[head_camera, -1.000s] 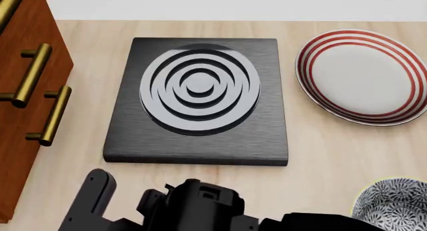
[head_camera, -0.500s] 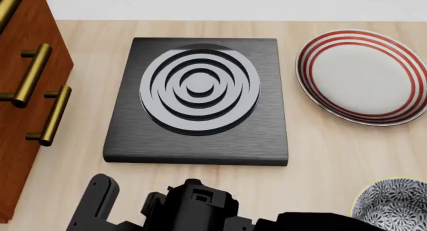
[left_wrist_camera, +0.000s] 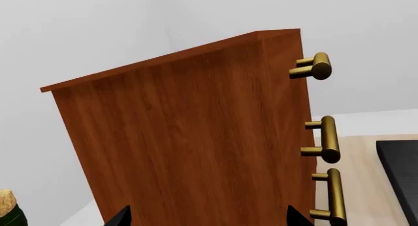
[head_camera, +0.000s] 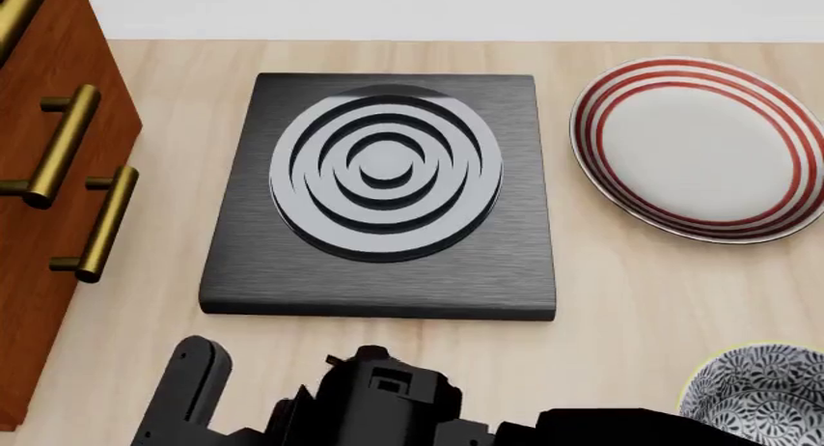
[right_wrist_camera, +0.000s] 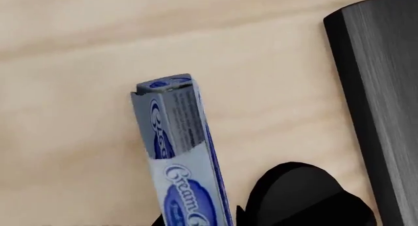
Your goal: Pick up the cream cheese and put it in the bowl.
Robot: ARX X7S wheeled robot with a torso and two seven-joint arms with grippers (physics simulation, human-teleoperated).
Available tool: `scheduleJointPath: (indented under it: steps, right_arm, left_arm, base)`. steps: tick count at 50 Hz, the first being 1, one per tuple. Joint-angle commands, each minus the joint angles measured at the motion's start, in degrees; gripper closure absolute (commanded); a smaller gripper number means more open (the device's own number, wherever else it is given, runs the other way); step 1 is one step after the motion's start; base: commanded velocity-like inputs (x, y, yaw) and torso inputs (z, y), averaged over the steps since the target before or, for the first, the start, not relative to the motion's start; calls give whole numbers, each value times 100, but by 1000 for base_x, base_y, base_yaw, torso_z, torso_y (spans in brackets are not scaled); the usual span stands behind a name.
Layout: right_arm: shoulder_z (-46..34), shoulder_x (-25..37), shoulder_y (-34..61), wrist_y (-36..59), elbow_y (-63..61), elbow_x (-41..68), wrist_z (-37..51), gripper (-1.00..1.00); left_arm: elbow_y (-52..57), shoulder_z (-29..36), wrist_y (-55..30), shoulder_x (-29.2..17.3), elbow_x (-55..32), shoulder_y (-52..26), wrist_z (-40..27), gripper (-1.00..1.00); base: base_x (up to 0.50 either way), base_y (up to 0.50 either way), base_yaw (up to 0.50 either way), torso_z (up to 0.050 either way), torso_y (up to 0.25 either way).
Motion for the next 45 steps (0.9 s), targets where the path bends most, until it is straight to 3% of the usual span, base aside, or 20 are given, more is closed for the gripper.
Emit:
scheduleJointPath:
  steps: [1,25,39,45]
  right_arm:
    - [45,-49,-89,75,-274,237,202,100]
    - [696,198,265,374,-874,1469,1340,100]
    - [1450,851,777,159,-1361,2638,2040,100]
    - [1713,1122,1041,59,-1429,2979,2132,100]
  left_arm:
    - [3,-7,17,2,1,9,-15,-100]
    - [5,-6,-39,-17,-40,-11,-35,-100]
    - [-12,20,-69,-24,-30,-21,-52,-100]
    - [317,-117,-542,-152,-287,-168,-131,-100]
  base:
    - [0,0,0,0,0]
    - [0,0,0,0,0]
    - [0,0,0,0,0]
    - [0,0,0,0,0]
